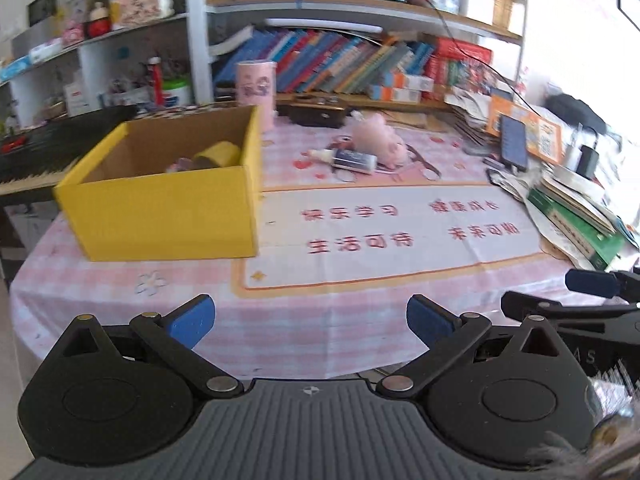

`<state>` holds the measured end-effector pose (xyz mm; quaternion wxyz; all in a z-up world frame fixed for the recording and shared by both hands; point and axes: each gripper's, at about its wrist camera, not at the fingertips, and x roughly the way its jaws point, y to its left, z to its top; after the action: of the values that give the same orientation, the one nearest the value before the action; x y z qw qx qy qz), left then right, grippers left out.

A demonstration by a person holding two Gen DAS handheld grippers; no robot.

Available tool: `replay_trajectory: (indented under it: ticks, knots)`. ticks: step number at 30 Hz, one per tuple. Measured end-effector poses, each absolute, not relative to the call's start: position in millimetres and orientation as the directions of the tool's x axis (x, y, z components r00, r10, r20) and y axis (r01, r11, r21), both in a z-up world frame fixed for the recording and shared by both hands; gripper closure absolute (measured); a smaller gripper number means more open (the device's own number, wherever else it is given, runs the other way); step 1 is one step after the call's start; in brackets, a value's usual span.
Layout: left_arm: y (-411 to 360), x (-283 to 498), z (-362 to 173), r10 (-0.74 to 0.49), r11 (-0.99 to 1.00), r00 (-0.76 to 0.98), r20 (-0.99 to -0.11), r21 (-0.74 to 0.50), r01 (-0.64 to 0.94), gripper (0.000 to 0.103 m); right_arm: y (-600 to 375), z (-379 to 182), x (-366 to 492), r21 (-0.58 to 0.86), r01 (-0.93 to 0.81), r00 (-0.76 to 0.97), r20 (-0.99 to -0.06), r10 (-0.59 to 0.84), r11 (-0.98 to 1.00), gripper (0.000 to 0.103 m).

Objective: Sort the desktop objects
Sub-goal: 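Withdraw both open tools from the yellow box back over the table, then reach the left tool to the spray bottle while the right tool nears the pink plush pig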

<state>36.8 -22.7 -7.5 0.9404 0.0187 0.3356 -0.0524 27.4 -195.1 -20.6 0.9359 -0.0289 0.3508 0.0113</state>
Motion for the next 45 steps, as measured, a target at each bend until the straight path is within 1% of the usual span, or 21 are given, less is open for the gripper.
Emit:
replay_trajectory:
  ticks: [13,29,37,45]
  knots:
    - [-63.8,70.9,-11.4,-0.161,0.977,0.743,-0.650,0.000,0.212,0.000,-236.3,-21.8,49.9,-0.034,0.065,0.739,-0.670,-0.071,0.997,0.029]
    - [-102.1,128.2,-26.1,-0.165,0.976,0.706,-0.689,-0.010,0.218,0.000,-266.7,-33.1,98.9,-0.041,0.061,0.708,-0.703,-0.072,0.997,0.029]
    - [-124.4,167.7,-22.2,-0.116,0.985,0.710,-0.695,0.013,0.173,0.000,-293.1,-31.4,146.2,-0.002,0.034,0.712,-0.702,-0.026,0.999,0.029]
    - [-137.5,204.0,-23.0,-0.025,0.998,0.698,-0.715,0.022,0.059,0.000,-313.8,-34.9,195.5,0.032,-0.039,0.702,-0.710,0.050,0.999,0.029]
